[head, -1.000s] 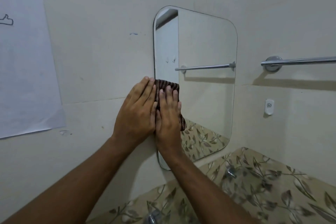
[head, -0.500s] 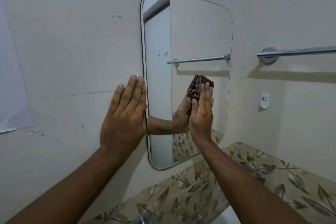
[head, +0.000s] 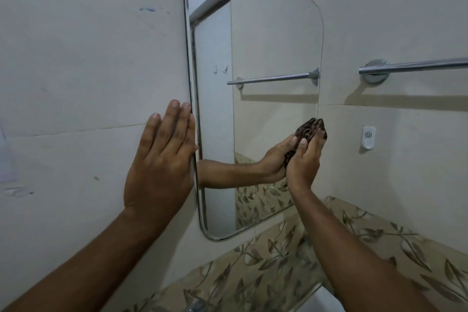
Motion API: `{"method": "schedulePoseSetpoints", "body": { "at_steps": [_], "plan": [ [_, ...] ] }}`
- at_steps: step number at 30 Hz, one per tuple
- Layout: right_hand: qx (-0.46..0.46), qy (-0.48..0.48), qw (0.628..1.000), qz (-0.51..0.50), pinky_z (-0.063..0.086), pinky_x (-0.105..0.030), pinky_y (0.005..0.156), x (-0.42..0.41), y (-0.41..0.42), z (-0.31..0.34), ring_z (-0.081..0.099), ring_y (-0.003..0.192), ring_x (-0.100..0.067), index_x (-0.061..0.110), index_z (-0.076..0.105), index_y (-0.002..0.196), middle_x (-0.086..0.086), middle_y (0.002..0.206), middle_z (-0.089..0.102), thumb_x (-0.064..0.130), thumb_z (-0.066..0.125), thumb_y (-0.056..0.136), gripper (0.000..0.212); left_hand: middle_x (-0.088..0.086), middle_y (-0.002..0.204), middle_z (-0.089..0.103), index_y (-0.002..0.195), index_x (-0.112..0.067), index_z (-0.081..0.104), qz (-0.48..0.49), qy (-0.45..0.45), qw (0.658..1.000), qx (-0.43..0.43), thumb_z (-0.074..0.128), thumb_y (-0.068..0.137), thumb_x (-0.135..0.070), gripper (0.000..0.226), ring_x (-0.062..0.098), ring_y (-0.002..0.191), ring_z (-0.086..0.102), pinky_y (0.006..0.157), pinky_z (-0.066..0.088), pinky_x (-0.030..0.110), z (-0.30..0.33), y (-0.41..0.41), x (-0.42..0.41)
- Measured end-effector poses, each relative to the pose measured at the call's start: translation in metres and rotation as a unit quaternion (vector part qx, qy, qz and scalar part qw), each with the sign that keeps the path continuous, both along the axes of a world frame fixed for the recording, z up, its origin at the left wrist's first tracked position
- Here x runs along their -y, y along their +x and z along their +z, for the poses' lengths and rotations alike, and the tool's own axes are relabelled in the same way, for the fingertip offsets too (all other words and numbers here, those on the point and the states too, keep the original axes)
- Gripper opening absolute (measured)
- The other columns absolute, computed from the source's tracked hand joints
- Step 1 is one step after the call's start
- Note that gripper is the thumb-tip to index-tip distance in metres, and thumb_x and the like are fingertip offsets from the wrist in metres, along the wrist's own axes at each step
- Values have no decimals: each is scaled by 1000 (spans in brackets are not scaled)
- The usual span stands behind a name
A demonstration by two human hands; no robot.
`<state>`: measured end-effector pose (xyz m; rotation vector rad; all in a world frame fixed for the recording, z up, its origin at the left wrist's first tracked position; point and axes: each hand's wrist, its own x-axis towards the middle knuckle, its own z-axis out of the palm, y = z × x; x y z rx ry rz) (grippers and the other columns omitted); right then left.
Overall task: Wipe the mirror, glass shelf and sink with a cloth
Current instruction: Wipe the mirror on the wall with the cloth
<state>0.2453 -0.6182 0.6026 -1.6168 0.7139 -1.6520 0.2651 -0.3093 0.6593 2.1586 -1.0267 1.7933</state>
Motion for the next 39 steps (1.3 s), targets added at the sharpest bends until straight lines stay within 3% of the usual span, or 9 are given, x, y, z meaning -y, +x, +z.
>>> {"method": "schedulePoseSetpoints", "body": {
  "at_steps": [5,9,14,20,25,27,30,36,39],
  "plan": [
    [23,-98,994,31,25,-51,119,-81,1,-16,7,152,-13,26,12,157,9,164,7,33,29,107,53,18,162,13,152,2,19,4,20,1000,11,38,100,-11,57,30,152,7,122,15,51,-3,2,-3],
    [23,-209,974,89,11,-49,123,-144,-3,-10,5,153,-19,10,20,155,-3,164,16,15,38,106,52,14,161,20,151,-1,27,-15,-9,1000,11,33,104,-16,49,27,152,12,121,18,50,-5,1,0],
    [-15,-322,938,128,14,-56,121,-200,-10,-11,8,152,-29,2,25,152,-14,163,17,24,27,107,50,11,159,27,148,-3,35,-64,-59,996,-20,39,102,-15,48,27,151,16,121,19,50,-13,-2,6],
    [-63,-387,910,132,16,-56,120,-200,-10,-45,10,152,-29,3,25,152,-13,163,15,12,41,103,52,12,156,33,144,-1,43,-91,-50,994,-33,48,96,-7,48,32,150,18,120,20,53,-40,-4,-1],
    [-96,-430,888,129,13,-55,121,-160,-18,-64,10,151,-33,1,23,152,-17,162,17,18,33,106,50,17,158,28,146,0,38,-30,7,999,-14,38,101,-16,48,36,150,16,118,20,57,-60,-3,-5],
    [-94,-412,898,124,11,-58,121,-138,-17,-63,8,152,-33,3,22,153,-16,163,15,12,37,104,52,19,158,27,147,1,35,-9,21,1000,-2,41,101,-17,50,36,149,17,118,22,57,-64,-1,-5],
    [-49,-316,942,97,14,-60,119,-100,-12,-54,8,152,-29,3,23,153,-11,164,14,2,42,102,55,18,158,28,146,1,36,-6,9,1000,-4,40,103,-20,49,35,149,18,118,22,56,-65,0,-3],
    [-12,-206,978,28,14,-52,122,-43,-4,-48,6,153,-19,10,17,156,-2,164,15,16,36,107,53,15,157,30,145,0,40,-24,-7,1000,-19,39,101,-19,48,33,150,18,119,21,54,-67,2,-2],
    [4,-156,988,6,22,-49,121,-23,0,-48,11,152,-18,14,18,156,-1,164,16,22,35,107,53,14,157,31,145,-1,41,-20,-11,1000,-14,40,101,-18,48,32,150,18,118,22,55,-67,2,-1]
  ]
}}
